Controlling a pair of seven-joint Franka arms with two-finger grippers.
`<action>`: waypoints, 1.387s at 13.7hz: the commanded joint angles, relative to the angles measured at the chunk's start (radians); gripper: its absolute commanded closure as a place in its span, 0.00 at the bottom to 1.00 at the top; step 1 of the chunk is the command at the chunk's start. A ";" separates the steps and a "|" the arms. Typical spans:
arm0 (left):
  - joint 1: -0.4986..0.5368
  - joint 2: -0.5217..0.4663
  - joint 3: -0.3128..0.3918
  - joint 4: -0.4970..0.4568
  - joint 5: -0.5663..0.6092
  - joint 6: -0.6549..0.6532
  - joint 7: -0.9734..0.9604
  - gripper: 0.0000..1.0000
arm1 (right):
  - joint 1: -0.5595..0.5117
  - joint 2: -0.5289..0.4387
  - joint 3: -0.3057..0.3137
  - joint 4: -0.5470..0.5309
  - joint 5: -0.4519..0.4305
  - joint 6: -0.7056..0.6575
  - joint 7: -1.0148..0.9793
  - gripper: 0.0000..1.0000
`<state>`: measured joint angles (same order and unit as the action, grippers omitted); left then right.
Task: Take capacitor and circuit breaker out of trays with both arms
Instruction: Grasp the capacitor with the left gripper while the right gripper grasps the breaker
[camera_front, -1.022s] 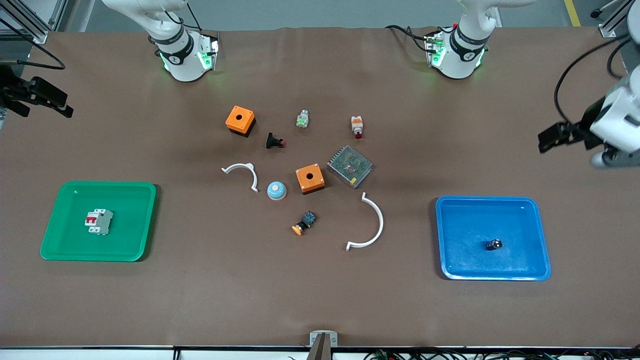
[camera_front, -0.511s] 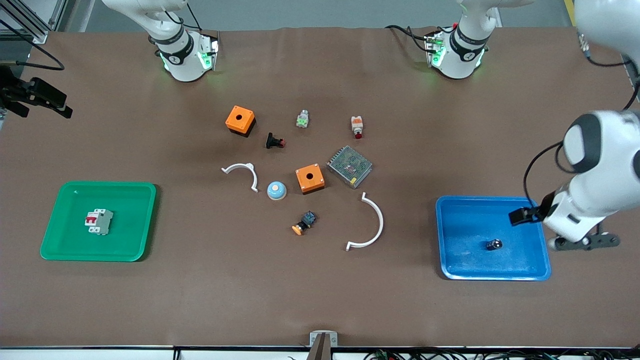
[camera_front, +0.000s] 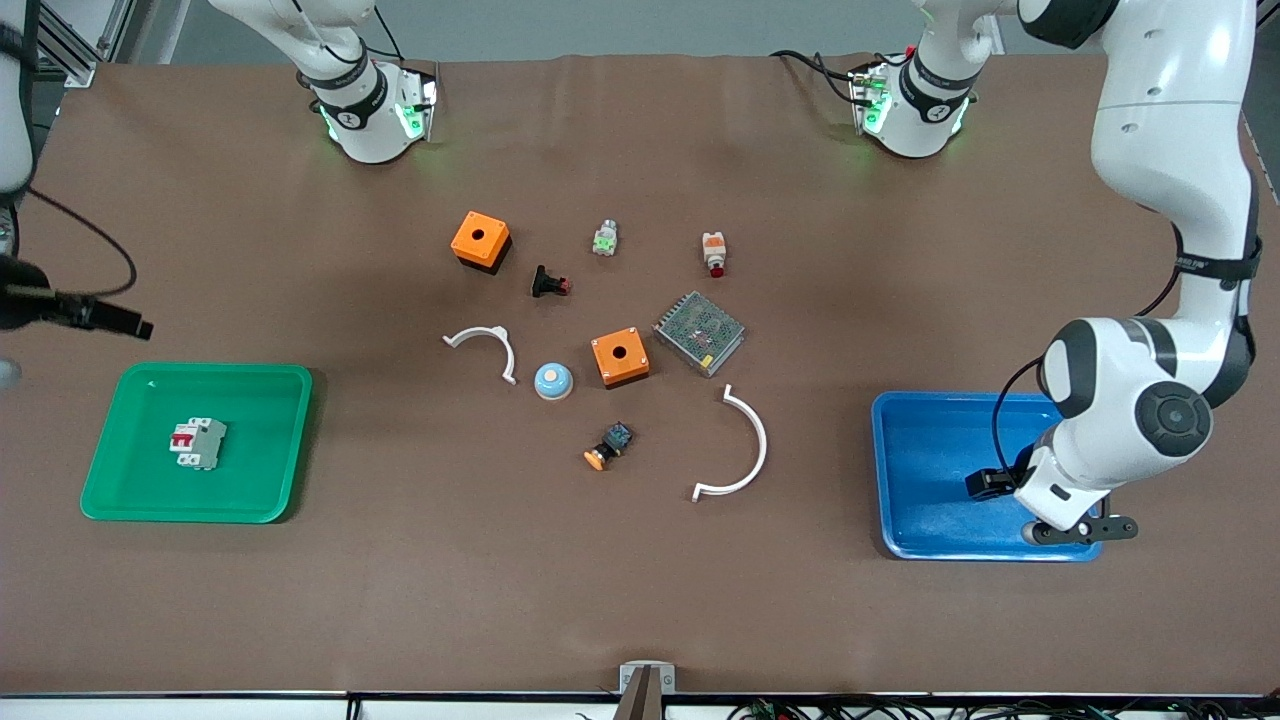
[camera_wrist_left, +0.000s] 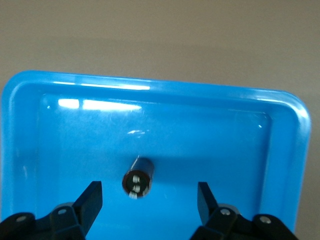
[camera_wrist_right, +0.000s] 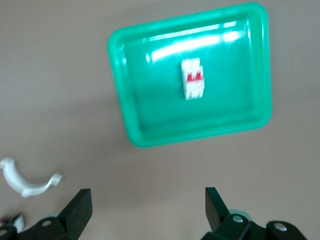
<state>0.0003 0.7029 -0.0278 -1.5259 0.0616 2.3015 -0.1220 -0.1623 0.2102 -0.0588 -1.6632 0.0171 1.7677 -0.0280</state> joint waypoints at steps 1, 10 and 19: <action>0.006 0.041 0.003 0.029 -0.003 0.032 -0.004 0.22 | -0.043 0.092 0.011 0.010 -0.002 0.116 -0.093 0.00; 0.020 0.063 0.003 0.013 -0.002 0.049 -0.010 0.39 | -0.112 0.291 0.014 -0.104 0.014 0.514 -0.273 0.00; 0.017 0.058 0.003 -0.014 -0.003 0.039 -0.034 0.48 | -0.112 0.408 0.017 -0.133 0.020 0.693 -0.329 0.00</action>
<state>0.0199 0.7650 -0.0269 -1.5317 0.0616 2.3453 -0.1443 -0.2582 0.6059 -0.0568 -1.8014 0.0181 2.4461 -0.3328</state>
